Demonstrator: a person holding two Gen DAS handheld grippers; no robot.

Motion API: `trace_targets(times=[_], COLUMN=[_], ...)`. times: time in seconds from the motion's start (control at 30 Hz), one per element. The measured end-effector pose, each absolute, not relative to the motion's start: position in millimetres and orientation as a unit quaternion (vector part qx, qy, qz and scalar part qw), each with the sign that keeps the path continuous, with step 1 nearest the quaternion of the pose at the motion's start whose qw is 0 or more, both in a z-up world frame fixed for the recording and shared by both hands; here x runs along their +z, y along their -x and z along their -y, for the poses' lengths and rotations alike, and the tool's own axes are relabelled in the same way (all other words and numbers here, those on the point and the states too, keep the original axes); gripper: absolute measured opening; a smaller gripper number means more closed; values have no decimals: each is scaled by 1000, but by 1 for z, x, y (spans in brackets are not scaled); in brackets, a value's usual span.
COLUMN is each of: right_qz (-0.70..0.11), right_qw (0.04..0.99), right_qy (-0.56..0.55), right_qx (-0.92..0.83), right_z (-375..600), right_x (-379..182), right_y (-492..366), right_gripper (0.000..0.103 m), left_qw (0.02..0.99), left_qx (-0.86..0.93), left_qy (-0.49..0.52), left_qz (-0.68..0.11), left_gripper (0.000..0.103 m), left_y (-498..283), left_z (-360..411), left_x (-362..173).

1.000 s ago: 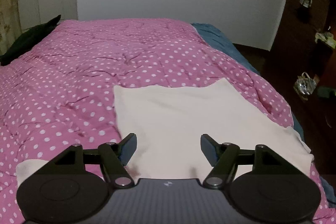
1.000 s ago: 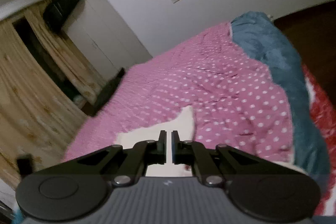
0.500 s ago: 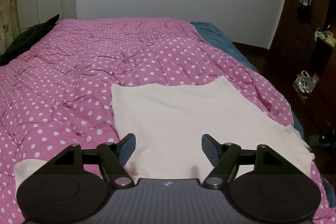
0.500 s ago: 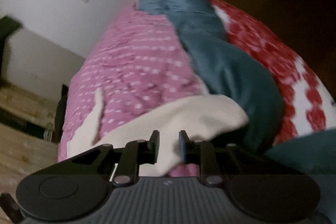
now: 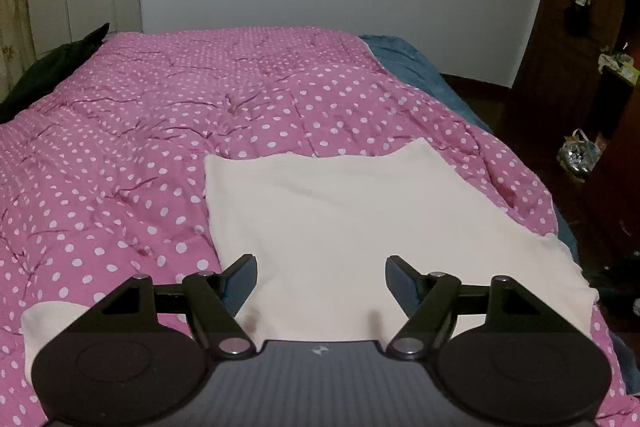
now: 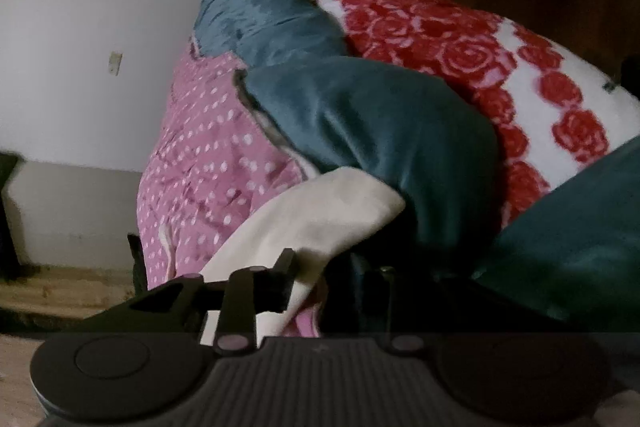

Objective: Fold clothes

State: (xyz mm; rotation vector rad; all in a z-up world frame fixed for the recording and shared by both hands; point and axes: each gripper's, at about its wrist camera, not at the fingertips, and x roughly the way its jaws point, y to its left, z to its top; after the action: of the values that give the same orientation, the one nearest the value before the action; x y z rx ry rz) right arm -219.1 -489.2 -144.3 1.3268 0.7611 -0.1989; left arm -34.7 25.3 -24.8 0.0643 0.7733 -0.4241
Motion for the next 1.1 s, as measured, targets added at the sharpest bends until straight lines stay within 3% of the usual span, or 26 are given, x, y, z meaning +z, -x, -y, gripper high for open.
trace_targets(times=[0.1, 0.17, 0.33, 0.7, 0.97, 1.1], right_qz=[-326, -308, -260, -244, -306, -340], right_qw=[715, 724, 782, 920, 903, 884], right_qy=[-612, -611, -564, -269, -96, -55], right_qx=[-91, -86, -51, 147, 285, 316], right_z=[492, 492, 486, 374, 250, 217], right_x=[-152, -150, -112, 44, 49, 33], right_y=[216, 217, 213, 164, 144, 145], right_gripper=[29, 14, 5, 4, 4, 11], left_qw=[905, 906, 905, 912, 916, 916], left_qx=[-202, -199, -195, -182, -161, -164], left_qy=[-32, -30, -31, -17, 3, 7], left_qz=[-373, -373, -377, -368, -366, -367], left_gripper=[74, 74, 74, 75, 75, 75], left_y=[35, 35, 33, 36, 40, 43], left_z=[-27, -28, -29, -44, -67, -73], left_x=[-24, -24, -26, -21, -19, -19])
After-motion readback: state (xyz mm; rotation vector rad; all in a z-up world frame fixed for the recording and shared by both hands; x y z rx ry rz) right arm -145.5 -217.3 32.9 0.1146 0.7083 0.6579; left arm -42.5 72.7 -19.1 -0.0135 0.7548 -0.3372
